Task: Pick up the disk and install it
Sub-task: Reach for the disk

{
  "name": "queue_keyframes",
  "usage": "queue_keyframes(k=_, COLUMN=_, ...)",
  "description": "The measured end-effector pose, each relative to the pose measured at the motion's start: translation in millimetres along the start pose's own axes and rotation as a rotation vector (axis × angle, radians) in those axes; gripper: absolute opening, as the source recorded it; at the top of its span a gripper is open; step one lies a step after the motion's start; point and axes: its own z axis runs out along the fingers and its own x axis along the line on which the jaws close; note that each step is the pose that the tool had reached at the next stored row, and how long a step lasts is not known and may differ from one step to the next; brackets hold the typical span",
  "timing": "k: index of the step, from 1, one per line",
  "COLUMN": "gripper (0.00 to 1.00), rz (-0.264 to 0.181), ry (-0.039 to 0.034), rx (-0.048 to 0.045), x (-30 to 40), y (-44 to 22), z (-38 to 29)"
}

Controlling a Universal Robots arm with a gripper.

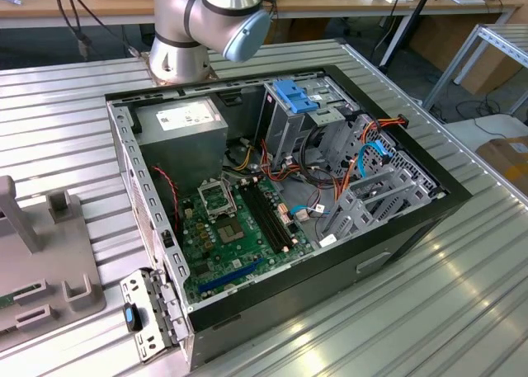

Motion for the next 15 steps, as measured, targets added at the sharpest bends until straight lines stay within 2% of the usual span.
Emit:
queue_keyframes(k=2, gripper=0.11, rz=-0.003, ry=0.0001, rx=-0.0005, x=9.3, y=-0.7, z=-0.1)
queue_keyframes(k=5, gripper=0.11, rz=-0.003, ry=0.0002, rx=-0.0004, x=14.8, y=-1.1, z=-0.3)
queue_keyframes(k=15, gripper=0.11, rz=-0.003, ry=0.0002, rx=-0.0004, x=15.1, y=-1.1, z=-0.2)
